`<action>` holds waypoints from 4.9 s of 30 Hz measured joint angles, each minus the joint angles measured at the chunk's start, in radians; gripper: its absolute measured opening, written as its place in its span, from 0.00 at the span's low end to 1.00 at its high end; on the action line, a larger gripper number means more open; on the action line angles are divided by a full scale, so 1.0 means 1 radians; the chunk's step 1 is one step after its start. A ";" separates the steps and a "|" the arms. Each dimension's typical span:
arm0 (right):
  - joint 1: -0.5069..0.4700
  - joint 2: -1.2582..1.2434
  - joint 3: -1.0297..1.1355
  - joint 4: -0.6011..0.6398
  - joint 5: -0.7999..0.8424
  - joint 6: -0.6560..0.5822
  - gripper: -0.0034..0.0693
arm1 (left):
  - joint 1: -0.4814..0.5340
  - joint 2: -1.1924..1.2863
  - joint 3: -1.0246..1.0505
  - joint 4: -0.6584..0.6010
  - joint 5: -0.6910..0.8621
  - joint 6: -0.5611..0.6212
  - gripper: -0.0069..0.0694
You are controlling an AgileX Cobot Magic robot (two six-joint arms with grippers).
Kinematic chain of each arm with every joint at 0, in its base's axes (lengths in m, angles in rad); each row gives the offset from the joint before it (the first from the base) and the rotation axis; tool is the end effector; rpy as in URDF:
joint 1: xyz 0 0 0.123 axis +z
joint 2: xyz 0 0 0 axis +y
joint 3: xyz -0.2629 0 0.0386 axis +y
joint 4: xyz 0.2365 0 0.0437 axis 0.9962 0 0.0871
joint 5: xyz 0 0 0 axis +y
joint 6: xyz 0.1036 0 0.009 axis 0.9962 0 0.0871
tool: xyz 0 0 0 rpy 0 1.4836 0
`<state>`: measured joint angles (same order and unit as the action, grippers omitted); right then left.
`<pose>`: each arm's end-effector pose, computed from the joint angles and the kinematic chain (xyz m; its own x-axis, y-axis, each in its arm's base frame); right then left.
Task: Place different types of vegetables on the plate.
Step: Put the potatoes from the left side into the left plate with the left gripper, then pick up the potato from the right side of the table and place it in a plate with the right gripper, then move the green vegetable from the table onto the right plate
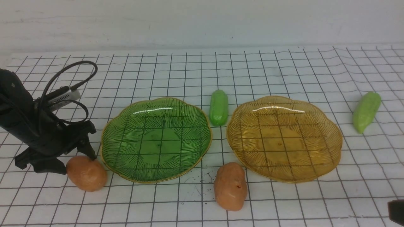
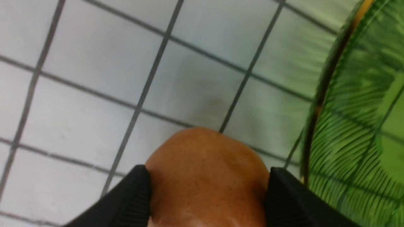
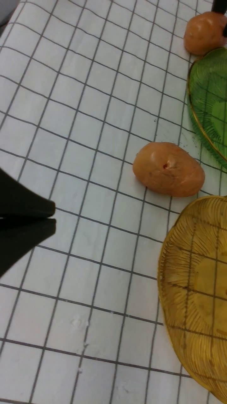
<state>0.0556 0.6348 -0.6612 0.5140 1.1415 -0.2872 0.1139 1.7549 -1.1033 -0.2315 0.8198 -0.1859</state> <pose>0.0960 0.0519 0.2830 -0.8072 -0.0954 -0.5826 -0.3469 0.8752 0.3373 0.3208 0.0191 0.1652 -0.8895 -0.4377 -0.1314 -0.4039 0.8875 -0.2220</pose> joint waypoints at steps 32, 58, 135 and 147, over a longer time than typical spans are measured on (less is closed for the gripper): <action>0.310 0.764 -0.332 0.107 -0.239 -0.093 0.20 | -0.213 -0.076 -0.042 -0.415 -0.166 0.623 0.78; 0.448 1.177 -0.387 0.255 -0.505 0.021 0.95 | -0.213 -0.189 -0.053 -0.328 0.131 0.619 0.13; 0.073 0.752 -0.916 -0.368 0.128 0.239 0.03 | -0.507 0.658 -1.248 0.036 0.190 0.213 0.64; 0.073 0.750 -0.873 -0.336 0.128 0.235 0.03 | -0.528 0.798 -1.263 -0.001 0.073 0.220 0.79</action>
<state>0.1288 1.3848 -1.5342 0.1780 1.2697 -0.0518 -0.4142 2.5526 -2.3663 -0.2330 0.8933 0.0339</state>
